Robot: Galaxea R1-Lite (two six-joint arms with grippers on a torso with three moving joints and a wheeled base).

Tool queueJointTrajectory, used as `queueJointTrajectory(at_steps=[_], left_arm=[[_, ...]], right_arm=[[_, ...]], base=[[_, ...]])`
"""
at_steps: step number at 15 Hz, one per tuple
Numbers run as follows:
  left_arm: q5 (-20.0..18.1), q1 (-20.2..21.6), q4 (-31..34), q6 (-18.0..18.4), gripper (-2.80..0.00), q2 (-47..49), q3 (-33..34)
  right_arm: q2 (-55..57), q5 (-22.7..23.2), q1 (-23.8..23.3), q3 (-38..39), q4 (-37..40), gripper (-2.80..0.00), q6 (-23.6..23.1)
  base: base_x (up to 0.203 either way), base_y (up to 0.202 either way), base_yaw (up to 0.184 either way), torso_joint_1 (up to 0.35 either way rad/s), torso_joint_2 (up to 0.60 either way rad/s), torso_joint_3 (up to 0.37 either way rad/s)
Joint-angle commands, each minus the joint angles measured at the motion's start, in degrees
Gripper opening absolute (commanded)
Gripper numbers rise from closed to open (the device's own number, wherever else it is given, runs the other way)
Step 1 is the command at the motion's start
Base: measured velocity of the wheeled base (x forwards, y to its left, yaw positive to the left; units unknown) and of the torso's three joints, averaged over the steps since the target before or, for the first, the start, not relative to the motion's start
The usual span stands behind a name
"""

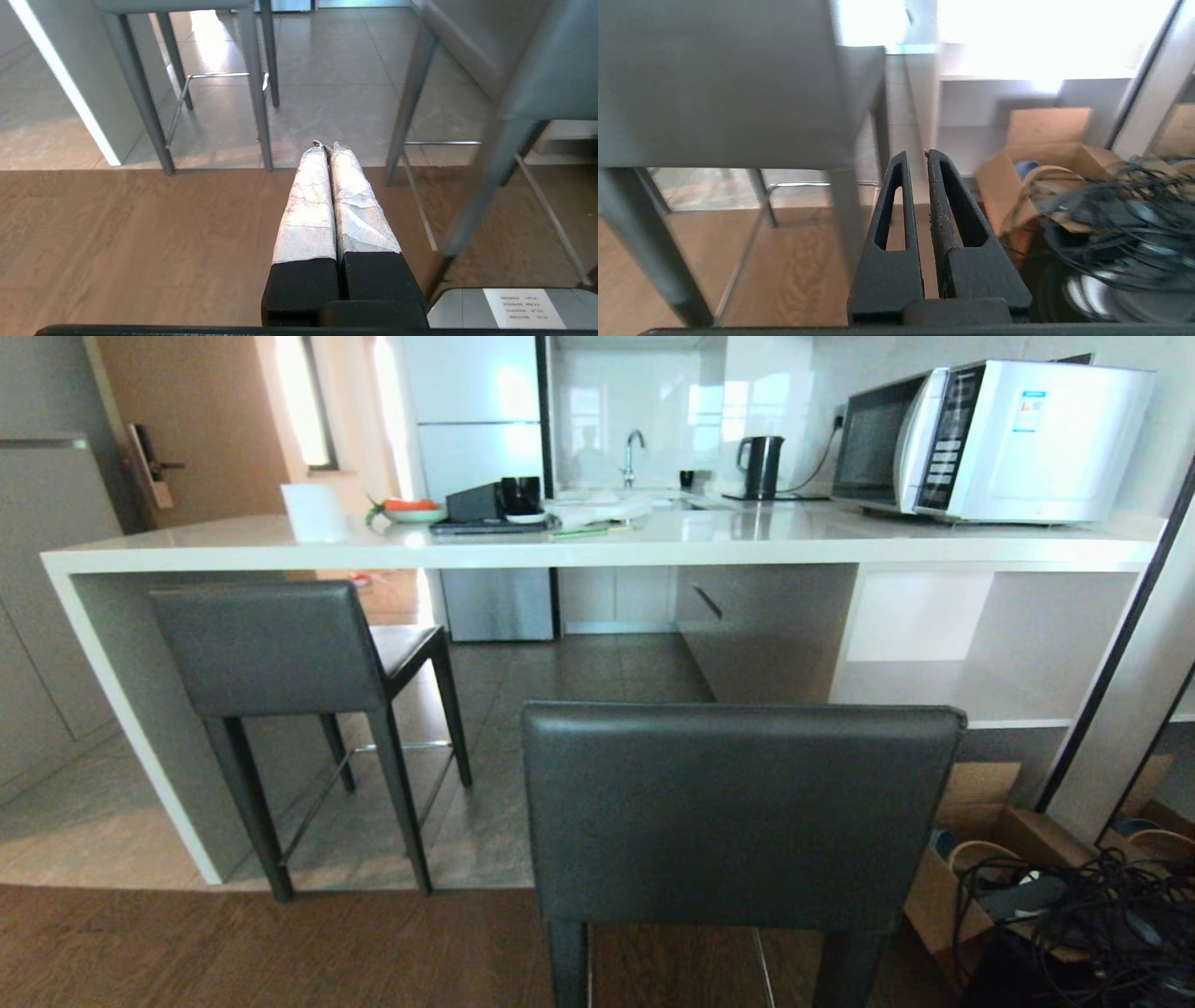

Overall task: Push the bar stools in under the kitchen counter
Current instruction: Pull the gray chair out from under the dining table

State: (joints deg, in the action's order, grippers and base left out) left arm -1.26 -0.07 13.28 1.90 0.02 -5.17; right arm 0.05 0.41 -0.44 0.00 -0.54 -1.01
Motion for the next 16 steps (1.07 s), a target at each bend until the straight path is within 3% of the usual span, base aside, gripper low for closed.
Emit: queueJointTrajectory(at_steps=[1,16], left_arm=[[0.0,0.0,0.1,0.1,-2.80,-0.1,0.0],[-0.1,0.0,0.1,0.1,-2.80,-0.1,0.0]], right_arm=[[0.0,0.0,0.0,0.4,0.0,-2.80,0.0],[0.0,-0.1,0.0,0.3,0.0,-2.80,0.2]], base=[[0.001,0.184,0.000,-0.002,0.01,0.007],[0.000,0.199,-0.002,0.002,0.00,0.003]])
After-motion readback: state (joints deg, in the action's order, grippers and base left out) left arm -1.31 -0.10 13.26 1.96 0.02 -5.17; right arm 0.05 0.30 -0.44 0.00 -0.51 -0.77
